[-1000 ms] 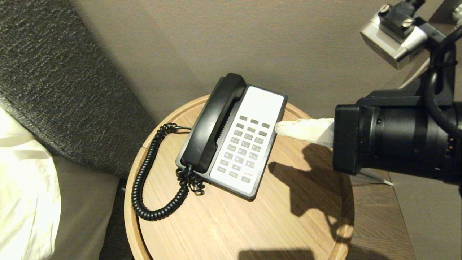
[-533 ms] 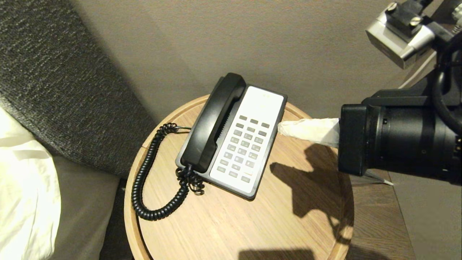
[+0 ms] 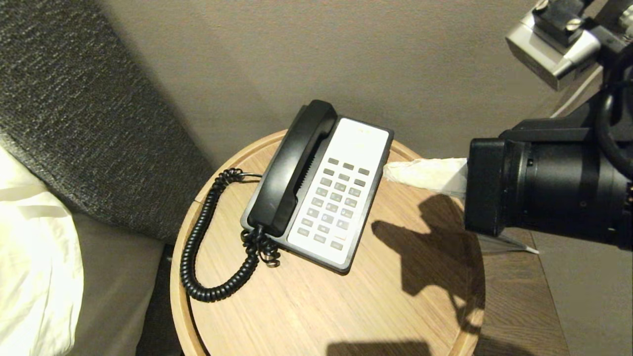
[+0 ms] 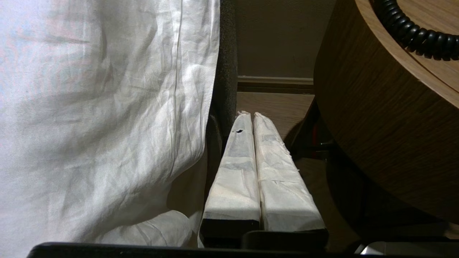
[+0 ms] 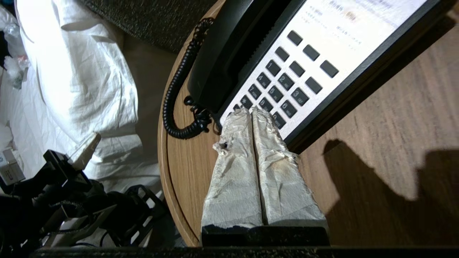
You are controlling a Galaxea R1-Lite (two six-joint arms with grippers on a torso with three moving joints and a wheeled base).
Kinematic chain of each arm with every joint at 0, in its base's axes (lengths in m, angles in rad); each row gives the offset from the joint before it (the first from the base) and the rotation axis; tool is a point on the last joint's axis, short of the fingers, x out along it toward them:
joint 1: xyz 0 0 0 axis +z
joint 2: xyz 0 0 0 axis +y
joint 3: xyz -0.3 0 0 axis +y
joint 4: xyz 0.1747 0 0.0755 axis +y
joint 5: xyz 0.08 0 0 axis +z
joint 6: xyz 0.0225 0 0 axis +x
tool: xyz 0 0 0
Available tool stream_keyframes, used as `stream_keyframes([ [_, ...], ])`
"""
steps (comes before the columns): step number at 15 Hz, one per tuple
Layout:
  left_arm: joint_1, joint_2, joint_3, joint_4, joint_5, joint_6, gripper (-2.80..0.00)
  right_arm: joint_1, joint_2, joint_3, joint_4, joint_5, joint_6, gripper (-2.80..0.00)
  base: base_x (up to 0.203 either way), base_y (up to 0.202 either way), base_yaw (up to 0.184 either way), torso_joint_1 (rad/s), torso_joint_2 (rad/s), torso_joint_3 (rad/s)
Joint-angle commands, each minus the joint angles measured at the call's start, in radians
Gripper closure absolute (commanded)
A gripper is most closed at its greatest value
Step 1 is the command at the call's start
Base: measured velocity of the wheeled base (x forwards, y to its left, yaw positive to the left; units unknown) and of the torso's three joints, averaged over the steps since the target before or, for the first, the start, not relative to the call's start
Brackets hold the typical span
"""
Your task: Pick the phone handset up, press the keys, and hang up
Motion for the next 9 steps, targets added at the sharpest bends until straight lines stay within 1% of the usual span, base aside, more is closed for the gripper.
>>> stream_keyframes([
  [1,0.0,0.0,0.04,-0.001,0.0,0.0,0.0,-0.014,-0.037,0.016,0.003,-0.013,0.002,0.0,0.0,0.0,0.0,0.0,0.0,0.0],
  [3,0.0,0.0,0.04,-0.001,0.0,0.0,0.0,-0.09,-0.101,0.091,0.002,-0.02,-0.004,0.0,0.0,0.0,0.0,0.0,0.0,0.0],
  [5,0.0,0.0,0.04,-0.002,0.0,0.0,0.0,-0.209,-0.193,0.204,0.001,-0.027,-0.022,0.0,0.0,0.0,0.0,0.0,0.0,0.0],
  [6,0.0,0.0,0.04,-0.001,0.0,0.0,0.0,-0.307,-0.249,0.256,0.001,-0.019,-0.039,0.0,0.0,0.0,0.0,0.0,0.0,0.0],
  [7,0.0,0.0,0.04,-0.001,0.0,0.0,0.0,-0.419,-0.301,0.31,0.001,0.008,-0.054,0.0,0.0,0.0,0.0,0.0,0.0,0.0],
  [8,0.0,0.0,0.04,-0.002,0.0,0.0,0.0,-0.539,-0.381,0.382,0.001,0.06,-0.076,0.0,0.0,0.0,0.0,0.0,0.0,0.0],
  [9,0.0,0.0,0.04,-0.001,0.0,0.0,0.0,-0.643,-0.483,0.457,0.001,0.119,-0.101,0.0,0.0,0.0,0.0,0.0,0.0,0.0],
])
